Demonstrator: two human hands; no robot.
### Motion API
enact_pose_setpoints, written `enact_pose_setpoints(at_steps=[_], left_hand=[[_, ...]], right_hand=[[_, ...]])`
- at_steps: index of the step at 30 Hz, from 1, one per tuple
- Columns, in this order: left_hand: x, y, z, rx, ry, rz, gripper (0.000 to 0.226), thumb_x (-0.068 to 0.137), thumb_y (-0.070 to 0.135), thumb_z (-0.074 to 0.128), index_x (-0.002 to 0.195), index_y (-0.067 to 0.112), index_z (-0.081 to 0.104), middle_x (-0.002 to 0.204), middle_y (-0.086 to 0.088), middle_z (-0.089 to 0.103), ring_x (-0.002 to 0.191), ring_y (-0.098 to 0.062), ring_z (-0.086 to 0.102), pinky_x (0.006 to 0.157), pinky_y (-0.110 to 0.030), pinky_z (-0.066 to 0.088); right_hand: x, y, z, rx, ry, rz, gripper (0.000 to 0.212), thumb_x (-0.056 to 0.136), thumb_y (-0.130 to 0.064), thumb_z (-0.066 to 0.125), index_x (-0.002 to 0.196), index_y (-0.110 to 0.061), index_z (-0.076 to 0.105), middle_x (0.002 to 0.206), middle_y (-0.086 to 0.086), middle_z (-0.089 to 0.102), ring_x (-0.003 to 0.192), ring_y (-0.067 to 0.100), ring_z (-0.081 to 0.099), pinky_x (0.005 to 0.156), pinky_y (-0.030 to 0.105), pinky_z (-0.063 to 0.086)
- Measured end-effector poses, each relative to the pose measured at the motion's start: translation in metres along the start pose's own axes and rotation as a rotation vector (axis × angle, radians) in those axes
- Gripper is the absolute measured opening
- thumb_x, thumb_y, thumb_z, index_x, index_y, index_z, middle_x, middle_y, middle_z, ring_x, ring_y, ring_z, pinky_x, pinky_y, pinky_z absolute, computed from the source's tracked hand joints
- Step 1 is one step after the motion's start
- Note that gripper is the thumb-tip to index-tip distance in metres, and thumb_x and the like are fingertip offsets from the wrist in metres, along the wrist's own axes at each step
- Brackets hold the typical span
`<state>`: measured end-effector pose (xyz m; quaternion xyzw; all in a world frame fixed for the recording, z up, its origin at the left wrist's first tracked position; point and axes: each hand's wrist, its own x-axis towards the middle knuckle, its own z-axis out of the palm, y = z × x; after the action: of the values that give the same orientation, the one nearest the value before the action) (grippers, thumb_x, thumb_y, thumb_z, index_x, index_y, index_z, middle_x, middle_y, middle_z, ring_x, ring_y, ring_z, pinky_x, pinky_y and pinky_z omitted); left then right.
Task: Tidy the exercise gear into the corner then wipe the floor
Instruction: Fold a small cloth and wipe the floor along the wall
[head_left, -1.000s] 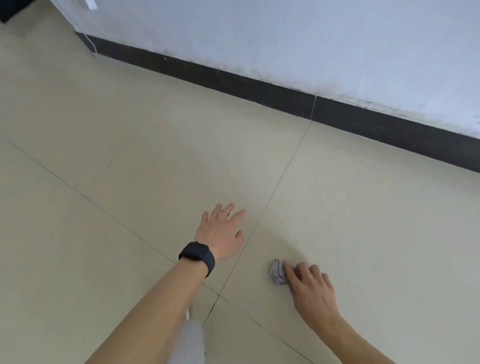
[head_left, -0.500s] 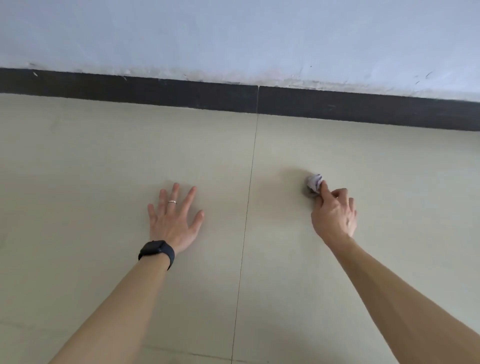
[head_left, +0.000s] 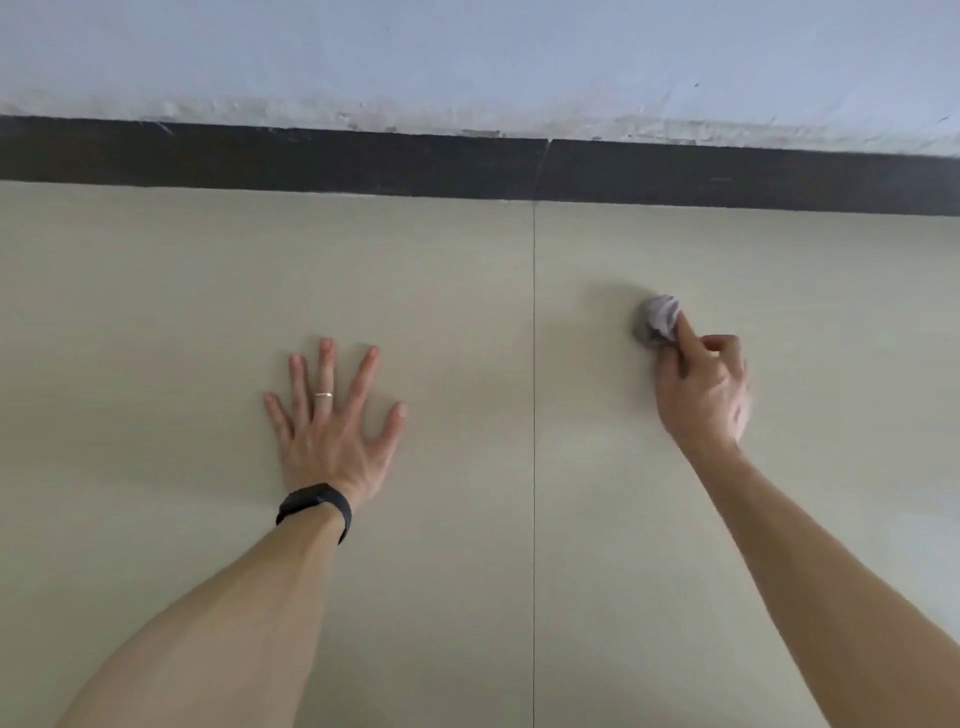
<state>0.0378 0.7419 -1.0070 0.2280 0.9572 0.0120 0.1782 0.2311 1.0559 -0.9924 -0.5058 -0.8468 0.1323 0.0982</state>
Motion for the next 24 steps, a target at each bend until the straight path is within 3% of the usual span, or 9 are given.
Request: enact_pose_setpoints(at_steps=[2,3,7,9,11,14,16,21,24], left_hand=[[0.0,-0.001,0.002,0.018,-0.007,0.0,0.07,0.088,0.074,0.016,0.151,0.056,-0.007,0.164,0.011,-0.021,0.152,-0.023,-0.017,0.121,-0.056,-0.004],[0.0,-0.001,0.002,0.029,-0.008,-0.002,0.07,0.087,0.073,0.017,0.151,0.056,-0.006,0.164,0.011,-0.022,0.152,-0.023,-0.017,0.121,-0.056,-0.003],[0.002,-0.003,0.003,0.025,0.005,0.003,0.071,0.087,0.074,0.016,0.152,0.055,-0.003,0.165,0.01,-0.018,0.153,-0.023,-0.016,0.12,-0.057,-0.002],[0.002,-0.004,0.006,0.023,0.013,0.009,0.071,0.087,0.074,0.017,0.152,0.055,-0.002,0.166,0.01,-0.016,0.153,-0.024,-0.014,0.119,-0.056,-0.003],[0.002,-0.005,0.01,0.005,0.049,0.023,0.071,0.087,0.072,0.02,0.153,0.054,0.002,0.167,0.01,-0.013,0.154,-0.025,-0.01,0.119,-0.057,-0.003],[0.003,-0.007,0.014,-0.023,0.092,0.046,0.071,0.087,0.07,0.026,0.154,0.052,0.009,0.168,0.008,-0.006,0.154,-0.027,-0.004,0.118,-0.059,0.002],[0.002,-0.007,0.013,-0.024,0.1,0.047,0.071,0.088,0.07,0.026,0.154,0.051,0.01,0.168,0.008,-0.005,0.154,-0.027,-0.003,0.118,-0.061,0.005],[0.002,-0.007,0.012,-0.026,0.118,0.066,0.071,0.087,0.069,0.026,0.154,0.05,0.014,0.168,0.008,-0.002,0.154,-0.027,-0.001,0.118,-0.061,0.007],[0.004,-0.008,0.013,-0.026,0.137,0.069,0.071,0.087,0.07,0.027,0.154,0.05,0.015,0.168,0.008,-0.001,0.154,-0.027,0.002,0.118,-0.061,0.008]], right_hand=[[0.008,-0.034,0.013,0.051,0.057,0.297,0.046,0.092,-0.025,0.049,0.135,-0.036,0.059,0.11,0.009,0.053,0.099,0.034,0.052,0.088,0.041,0.042],[-0.004,-0.058,0.019,0.068,0.041,0.223,0.046,0.091,-0.023,0.051,0.134,-0.034,0.06,0.108,0.009,0.053,0.095,0.034,0.052,0.085,0.04,0.042],[-0.078,-0.108,0.028,0.058,-0.256,-0.739,0.038,0.089,-0.023,0.06,0.127,-0.026,0.066,0.096,0.001,0.059,0.078,0.025,0.052,0.063,0.036,0.044],[-0.045,-0.092,0.028,0.033,-0.248,-0.872,0.036,0.091,-0.024,0.061,0.127,-0.026,0.067,0.095,0.002,0.061,0.077,0.024,0.054,0.062,0.035,0.044],[0.009,-0.073,0.03,-0.063,-0.083,-0.54,0.038,0.092,-0.027,0.058,0.129,-0.027,0.065,0.101,0.006,0.061,0.085,0.029,0.055,0.071,0.039,0.045],[0.089,-0.068,0.023,-0.051,0.125,0.325,0.04,0.097,-0.031,0.045,0.135,-0.031,0.056,0.125,0.009,0.053,0.116,0.033,0.045,0.096,0.042,0.033],[0.095,-0.103,0.03,-0.092,0.062,0.507,0.044,0.099,-0.03,0.039,0.142,-0.025,0.047,0.133,0.011,0.046,0.123,0.033,0.039,0.1,0.043,0.029],[0.0,-0.187,0.059,-0.116,-0.196,-0.668,0.044,0.094,-0.025,0.056,0.138,-0.016,0.053,0.106,0.008,0.057,0.092,0.032,0.052,0.076,0.042,0.042],[0.021,-0.159,0.05,-0.154,-0.186,-0.822,0.041,0.09,-0.022,0.064,0.131,-0.02,0.061,0.101,0.005,0.061,0.085,0.03,0.057,0.071,0.04,0.043]])
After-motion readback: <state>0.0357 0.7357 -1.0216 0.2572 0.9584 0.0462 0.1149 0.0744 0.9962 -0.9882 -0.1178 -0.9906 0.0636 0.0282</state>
